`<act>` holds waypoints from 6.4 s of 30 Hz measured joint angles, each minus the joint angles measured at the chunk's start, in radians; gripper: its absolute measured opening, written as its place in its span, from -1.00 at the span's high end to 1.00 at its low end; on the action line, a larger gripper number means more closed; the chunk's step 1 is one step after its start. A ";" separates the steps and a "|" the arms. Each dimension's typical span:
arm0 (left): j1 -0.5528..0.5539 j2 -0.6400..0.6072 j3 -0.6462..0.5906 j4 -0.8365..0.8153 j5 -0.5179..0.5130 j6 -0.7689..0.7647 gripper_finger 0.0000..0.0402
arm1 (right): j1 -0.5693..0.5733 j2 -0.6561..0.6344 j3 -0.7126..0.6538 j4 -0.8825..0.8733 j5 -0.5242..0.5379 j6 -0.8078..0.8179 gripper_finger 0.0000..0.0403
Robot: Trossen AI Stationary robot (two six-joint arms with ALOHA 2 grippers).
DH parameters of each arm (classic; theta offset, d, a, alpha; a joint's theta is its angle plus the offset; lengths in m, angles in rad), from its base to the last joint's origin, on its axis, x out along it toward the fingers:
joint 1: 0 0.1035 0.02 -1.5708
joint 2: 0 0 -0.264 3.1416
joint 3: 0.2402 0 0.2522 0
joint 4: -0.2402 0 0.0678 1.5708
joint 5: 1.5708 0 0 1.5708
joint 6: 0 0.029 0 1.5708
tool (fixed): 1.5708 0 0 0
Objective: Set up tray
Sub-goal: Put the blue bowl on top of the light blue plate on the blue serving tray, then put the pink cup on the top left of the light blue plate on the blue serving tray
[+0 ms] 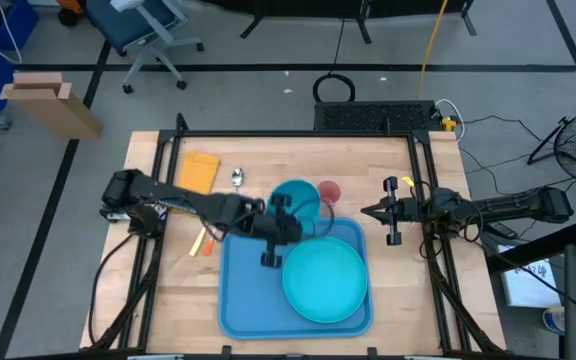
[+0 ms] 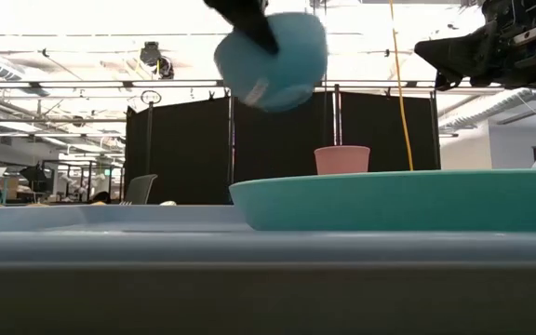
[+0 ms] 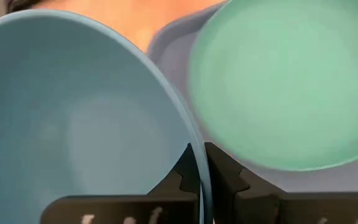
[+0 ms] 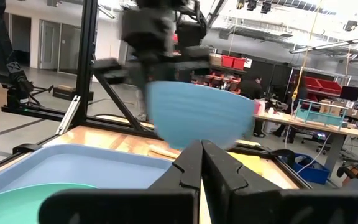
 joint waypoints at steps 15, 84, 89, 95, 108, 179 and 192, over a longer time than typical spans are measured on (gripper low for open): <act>-0.190 0.525 0.575 -0.252 -0.114 -0.088 0.96 | 0.000 0.000 0.000 0.008 0.073 0.025 1.00; -0.289 0.290 0.634 -0.680 -0.058 -0.061 0.90 | 0.002 0.003 0.000 -0.016 0.072 0.102 1.00; -0.244 0.205 0.634 -0.628 -0.038 0.052 0.96 | 0.002 0.003 0.000 -0.016 0.071 0.103 1.00; -0.117 0.119 0.634 -0.500 0.013 0.150 0.98 | 0.002 0.003 0.000 -0.016 0.071 0.103 1.00; 0.136 0.139 0.577 -0.136 0.307 0.337 0.99 | 0.002 0.003 0.000 -0.031 0.072 0.106 1.00; 0.010 -1.392 -1.497 0.972 0.131 -0.020 0.87 | -0.021 0.536 0.836 -0.931 0.229 0.077 1.00; 0.010 -1.390 -1.497 0.955 0.135 -0.090 0.99 | -0.119 0.895 1.173 -1.289 0.127 -0.197 0.26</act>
